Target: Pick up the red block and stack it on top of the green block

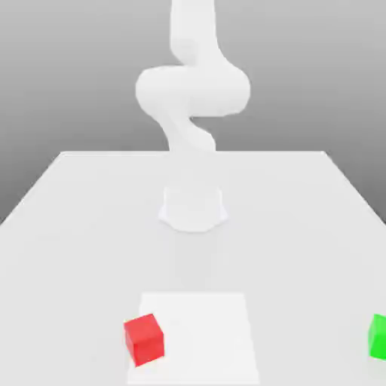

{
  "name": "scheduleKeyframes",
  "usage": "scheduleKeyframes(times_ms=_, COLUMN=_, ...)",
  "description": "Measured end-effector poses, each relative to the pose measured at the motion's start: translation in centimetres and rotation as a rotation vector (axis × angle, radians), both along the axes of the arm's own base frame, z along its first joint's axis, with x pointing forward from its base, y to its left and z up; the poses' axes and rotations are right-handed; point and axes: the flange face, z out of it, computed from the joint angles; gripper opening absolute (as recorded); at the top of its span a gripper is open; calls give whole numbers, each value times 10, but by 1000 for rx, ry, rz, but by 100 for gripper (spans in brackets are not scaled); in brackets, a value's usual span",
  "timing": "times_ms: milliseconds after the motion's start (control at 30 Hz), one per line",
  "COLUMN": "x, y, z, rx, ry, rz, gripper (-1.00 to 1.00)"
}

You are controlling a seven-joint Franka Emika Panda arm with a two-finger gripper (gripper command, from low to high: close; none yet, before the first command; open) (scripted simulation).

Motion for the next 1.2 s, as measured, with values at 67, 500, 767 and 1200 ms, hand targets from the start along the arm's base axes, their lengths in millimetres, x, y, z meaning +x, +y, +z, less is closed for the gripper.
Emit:
scheduleKeyframes(times_ms=67, x=26, y=-7, z=-38, rx=-9, ry=65, rz=40, gripper=0)
scheduleKeyframes(times_ms=500, x=95, y=-40, z=-300, rx=-91, ry=450, rz=266, gripper=0)
scheduleKeyframes(times_ms=767, x=63, y=-66, z=-447, rx=-171, ry=680, rz=387, gripper=0)
scheduleKeyframes(times_ms=1200, x=57, y=-68, z=-520, rx=-181, ry=706, rz=403, gripper=-100)
